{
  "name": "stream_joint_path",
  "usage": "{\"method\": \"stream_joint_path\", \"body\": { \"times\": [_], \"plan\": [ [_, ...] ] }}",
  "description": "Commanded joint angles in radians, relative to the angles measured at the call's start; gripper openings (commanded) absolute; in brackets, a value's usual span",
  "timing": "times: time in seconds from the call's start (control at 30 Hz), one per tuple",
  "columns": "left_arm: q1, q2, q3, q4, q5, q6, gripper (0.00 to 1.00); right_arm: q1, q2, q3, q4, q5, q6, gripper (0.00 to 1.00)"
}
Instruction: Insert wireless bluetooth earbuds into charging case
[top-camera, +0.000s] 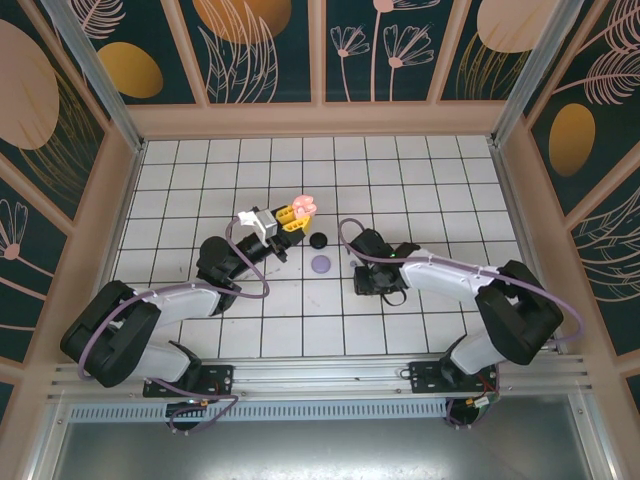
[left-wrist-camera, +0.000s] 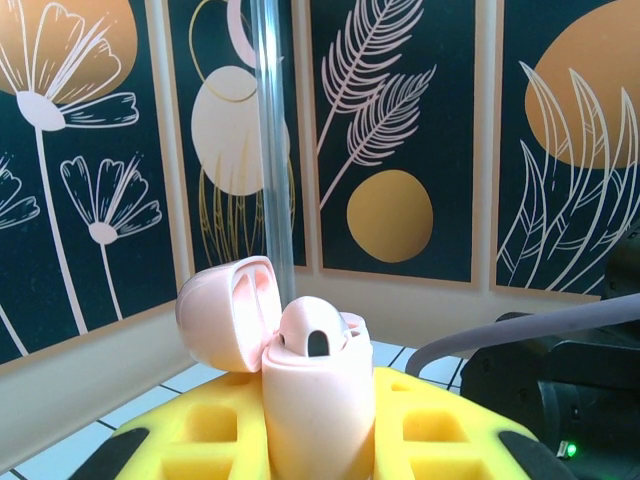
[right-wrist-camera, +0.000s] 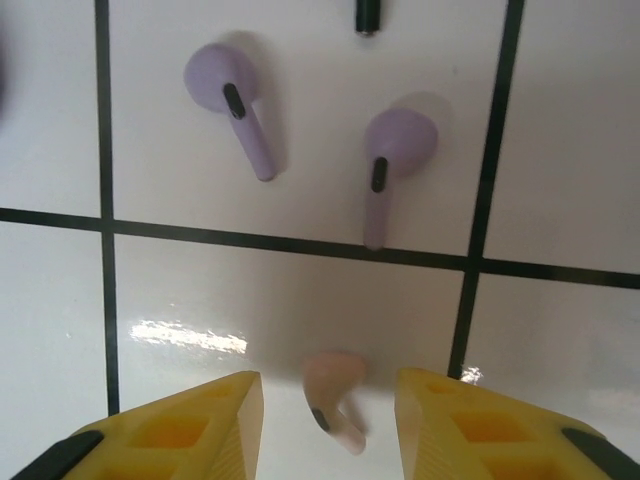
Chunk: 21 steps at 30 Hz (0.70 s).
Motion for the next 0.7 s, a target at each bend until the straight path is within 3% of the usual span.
{"method": "stream_joint_path", "body": {
  "times": [0.0,0.67],
  "plan": [
    [-0.007,-0.026,-0.003,0.016,0.012,0.014,0.00,0.018,0.035,0.043,-0.042,0.044,-0.028,0.39],
    [-0.007,-0.029,-0.002,0.012,0.015,0.014,0.00,0.046,0.120,0.056,-0.052,0.098,-0.031,0.35]
  ]
}}
